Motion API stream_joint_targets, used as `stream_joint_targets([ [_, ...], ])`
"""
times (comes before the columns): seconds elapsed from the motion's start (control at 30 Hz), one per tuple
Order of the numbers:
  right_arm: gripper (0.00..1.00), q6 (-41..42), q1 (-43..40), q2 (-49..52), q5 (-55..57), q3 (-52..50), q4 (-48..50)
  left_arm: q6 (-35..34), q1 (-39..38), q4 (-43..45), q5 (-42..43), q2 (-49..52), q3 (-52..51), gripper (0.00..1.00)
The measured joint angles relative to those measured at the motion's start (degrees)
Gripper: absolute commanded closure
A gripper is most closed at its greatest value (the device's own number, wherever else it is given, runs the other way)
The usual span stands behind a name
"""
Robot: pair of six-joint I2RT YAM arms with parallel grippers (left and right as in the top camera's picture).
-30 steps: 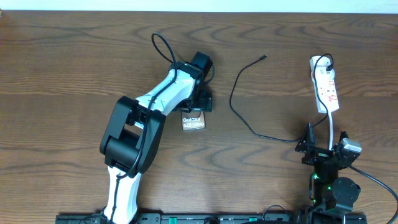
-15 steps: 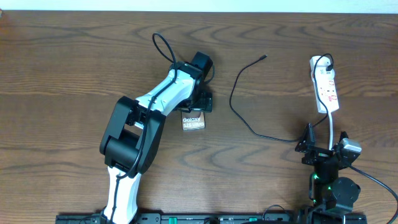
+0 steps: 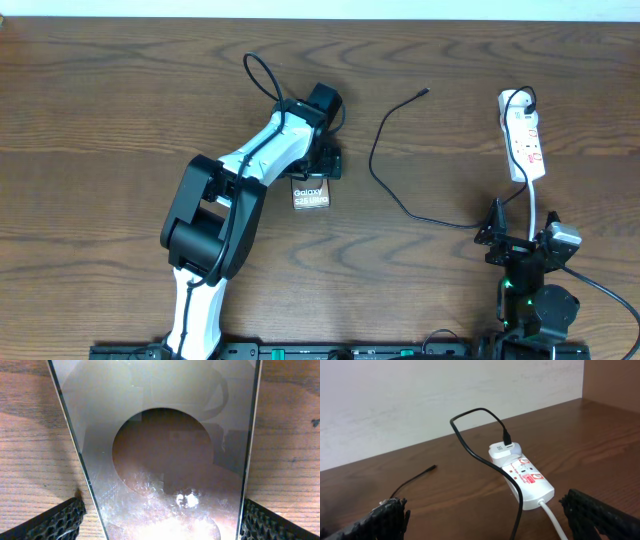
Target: Plug charger to phone and switch on socket
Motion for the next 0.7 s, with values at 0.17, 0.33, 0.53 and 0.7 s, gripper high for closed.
stream_joint_targets([
  [0.17, 0.01, 0.0, 0.0, 0.0, 0.0, 0.0, 0.0, -0.02, -0.04, -0.13, -0.02, 0.09, 0.02, 0.05],
  [0.33, 0.01, 0.0, 0.0, 0.0, 0.0, 0.0, 0.0, -0.28, -0.13, -0.15, -0.02, 0.11, 0.07, 0.18],
  [0.53, 0.01, 0.0, 0.0, 0.0, 0.0, 0.0, 0.0, -1.44, -0.17, -0.2, 0.0, 0.13, 0.22, 0.34],
  [0.7, 0.01, 0.0, 0.0, 0.0, 0.0, 0.0, 0.0, -1.99, -0.22, -0.2, -0.02, 0.13, 0.24, 0.42],
])
